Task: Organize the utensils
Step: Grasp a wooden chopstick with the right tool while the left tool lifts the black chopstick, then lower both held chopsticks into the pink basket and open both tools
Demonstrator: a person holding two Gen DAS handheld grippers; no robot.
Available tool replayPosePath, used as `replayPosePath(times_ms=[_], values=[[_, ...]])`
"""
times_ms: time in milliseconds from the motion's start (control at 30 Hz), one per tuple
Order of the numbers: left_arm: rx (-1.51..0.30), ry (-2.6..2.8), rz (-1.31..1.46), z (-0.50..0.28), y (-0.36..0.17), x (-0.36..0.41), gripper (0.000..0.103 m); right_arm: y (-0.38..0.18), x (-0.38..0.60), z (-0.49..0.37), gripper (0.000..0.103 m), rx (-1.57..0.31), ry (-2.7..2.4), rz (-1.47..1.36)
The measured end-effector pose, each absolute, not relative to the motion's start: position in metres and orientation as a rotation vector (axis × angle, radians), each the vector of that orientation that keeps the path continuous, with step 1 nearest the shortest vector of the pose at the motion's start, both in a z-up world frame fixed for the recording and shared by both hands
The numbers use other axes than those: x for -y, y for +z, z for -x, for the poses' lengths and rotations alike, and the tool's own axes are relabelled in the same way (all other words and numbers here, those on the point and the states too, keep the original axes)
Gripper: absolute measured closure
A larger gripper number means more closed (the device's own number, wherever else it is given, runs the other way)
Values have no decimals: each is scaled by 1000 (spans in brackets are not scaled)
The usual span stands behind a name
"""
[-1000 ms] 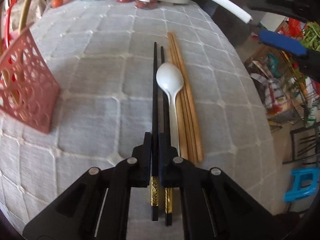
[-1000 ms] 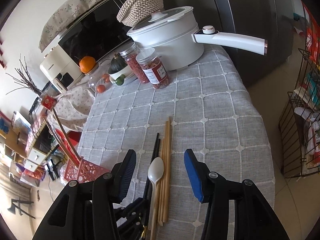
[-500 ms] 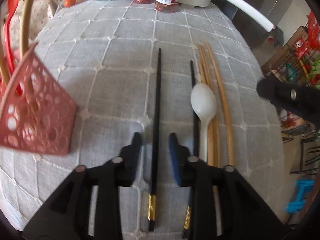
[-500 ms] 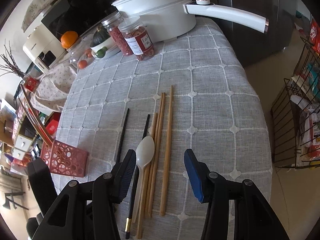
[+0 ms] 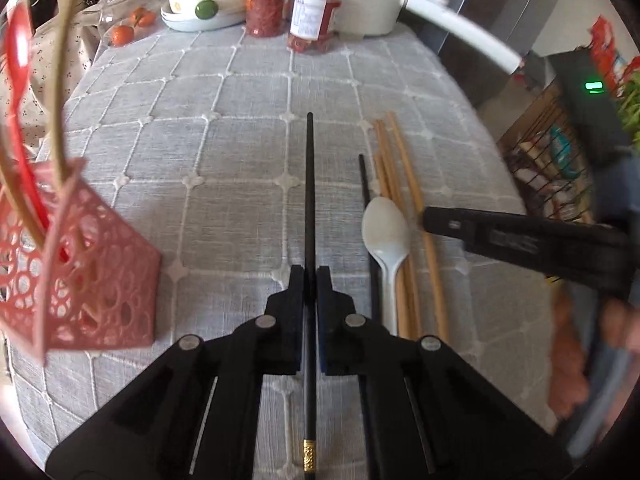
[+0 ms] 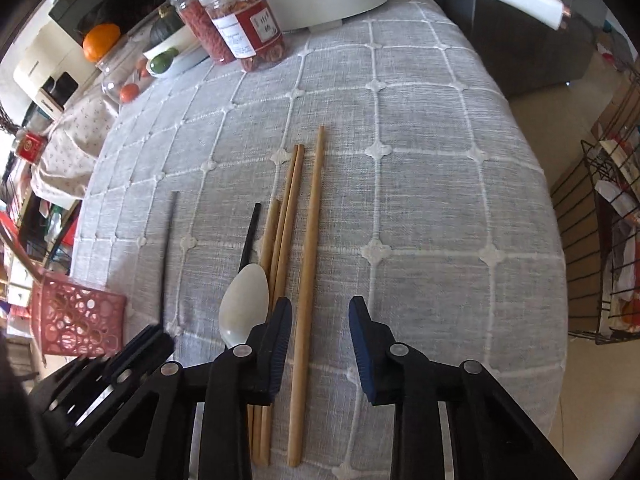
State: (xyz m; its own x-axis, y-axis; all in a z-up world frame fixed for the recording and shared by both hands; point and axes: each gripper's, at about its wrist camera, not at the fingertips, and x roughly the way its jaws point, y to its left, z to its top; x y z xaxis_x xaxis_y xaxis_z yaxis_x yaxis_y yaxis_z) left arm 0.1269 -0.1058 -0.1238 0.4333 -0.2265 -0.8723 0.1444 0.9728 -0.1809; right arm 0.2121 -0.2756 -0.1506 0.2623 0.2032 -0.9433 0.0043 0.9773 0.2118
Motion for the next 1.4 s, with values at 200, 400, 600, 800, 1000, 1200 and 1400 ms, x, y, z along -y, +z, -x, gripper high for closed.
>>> replayPosePath(times_ms=[200,400,600,800,1000,1200,1400], values=[[-965,-326,106,-95,-93,94,97,-158,255,-220,95,-1299,121,-61],[-858,-383,135,-76,-68,82,97,-120,263,-206,96,-1195,151,-182],[-731,-453,194,-61,-27,61,97,-55,279,-177,96,-885,196,-296],[-610,-456,245,-56,20,21,97,2,273,-145,96,-522,243,-382],[-492,-371,349,-67,41,-37,97,25,236,-129,96,-343,290,-326],[-436,-273,404,-82,29,-67,97,28,200,-118,96,-306,353,-287],[-418,-207,373,-96,12,-71,97,20,156,-123,96,-317,444,-260]])
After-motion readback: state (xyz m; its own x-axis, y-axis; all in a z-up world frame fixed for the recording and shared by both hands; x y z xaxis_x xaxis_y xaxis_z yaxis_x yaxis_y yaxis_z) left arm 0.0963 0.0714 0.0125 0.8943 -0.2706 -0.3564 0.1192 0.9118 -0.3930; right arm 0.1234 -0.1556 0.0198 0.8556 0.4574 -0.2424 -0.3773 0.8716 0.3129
